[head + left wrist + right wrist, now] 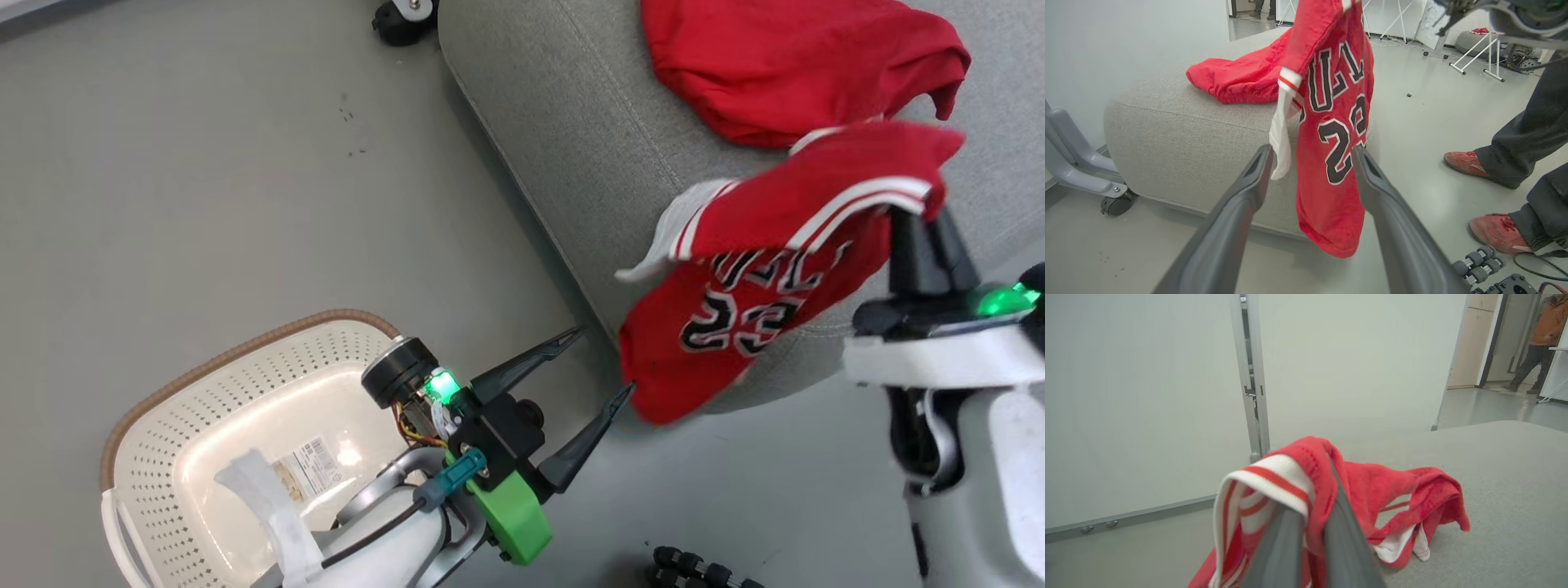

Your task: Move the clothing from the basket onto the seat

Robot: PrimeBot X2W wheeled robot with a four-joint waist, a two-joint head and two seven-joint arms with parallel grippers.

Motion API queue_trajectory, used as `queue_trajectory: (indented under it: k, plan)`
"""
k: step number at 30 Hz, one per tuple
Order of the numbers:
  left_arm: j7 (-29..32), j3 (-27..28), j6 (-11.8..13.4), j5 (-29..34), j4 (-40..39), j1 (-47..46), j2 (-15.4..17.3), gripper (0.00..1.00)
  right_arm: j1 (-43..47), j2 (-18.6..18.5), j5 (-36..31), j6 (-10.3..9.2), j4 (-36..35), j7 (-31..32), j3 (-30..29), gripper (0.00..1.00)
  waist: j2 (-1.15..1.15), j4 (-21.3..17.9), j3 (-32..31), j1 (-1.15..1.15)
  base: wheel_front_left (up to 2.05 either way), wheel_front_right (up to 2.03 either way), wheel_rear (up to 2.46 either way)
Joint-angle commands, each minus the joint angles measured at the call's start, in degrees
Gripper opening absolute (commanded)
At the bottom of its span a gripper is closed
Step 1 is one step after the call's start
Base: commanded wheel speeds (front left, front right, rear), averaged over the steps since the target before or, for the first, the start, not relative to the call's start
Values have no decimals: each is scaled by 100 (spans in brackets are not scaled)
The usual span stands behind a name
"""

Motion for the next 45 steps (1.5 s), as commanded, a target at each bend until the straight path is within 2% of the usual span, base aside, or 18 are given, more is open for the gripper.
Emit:
queue_trajectory:
  k: [1, 7, 10, 14, 18, 21, 23, 26, 30, 34, 36, 40, 45]
  plan:
    - [24, 11, -23, -13, -30, -140, 62, 100, -371, -84, 47, -11, -133, -7, -163, 0, 0, 29, 289, -1, 0, 0, 0]
    - [119, -111, -31, 59, -138, -393, 89, 100, -2010, -916, 224, -11, -88, -8, -938, 0, 0, 240, 723, -1, 0, 0, 0]
    - [197, -214, -30, 80, -207, -582, 95, 100, -2979, -1620, 266, -11, 323, -8, -1358, 0, 0, 436, 1040, -1, 0, 0, 0]
    - [222, -282, -34, 110, -255, -782, 142, 100, -4062, -2337, 123, -11, 901, -4, -1757, 0, 0, 688, 1417, -1, 0, 0, 0]
    - [206, -325, -34, 169, -257, -941, 135, 100, -4730, -2872, -81, -11, 1500, -2, -1969, 0, 0, 912, 1711, -1, 0, 0, 0]
    - [188, -349, -33, 189, -271, -1037, 94, 100, -4809, -3187, -308, -11, 2013, -3, -1910, 0, 0, 1016, 1895, -1, 0, 0, 0]
    - [179, -353, -33, 202, -267, -1097, 80, 100, -4636, -3213, -378, -11, 2388, -3, -1841, 0, 0, 1064, 2018, -1, 0, 0, 0]
    - [158, -370, -34, 242, -232, -1200, 70, 100, -4351, -3084, -384, -12, 2916, -4, -2035, 0, 0, 1112, 2186, -1, 0, 0, 0]
    - [84, -418, -36, 242, -149, -1325, 13, 100, -3775, -2678, -326, -11, 3438, -4, -2288, 0, 0, 1233, 2276, -1, 0, 0, 0]
    - [-33, -372, 39, 186, -9, -1346, -47, 100, -3142, -2361, -421, -12, 3552, -4, -2603, 0, 0, 1285, 2214, -1, 0, 0, 0]
    - [-104, -341, 60, 129, 61, -1287, -72, 100, -2875, -2122, -485, -11, 3465, -3, -2707, 100, 0, 1286, 2127, -1, 0, 0, 0]
    - [-246, -296, 165, 54, 203, -1179, -134, 100, -2390, -1802, -625, -11, 3058, -3, -2854, 100, 0, 1299, 1876, -1, 0, 0, 0]
    - [-507, -113, 364, -164, 415, -999, -347, 100, -1551, -1444, -956, -11, 2069, -3, -2834, 100, 0, 1436, 1397, -1, 0, 0, 0]
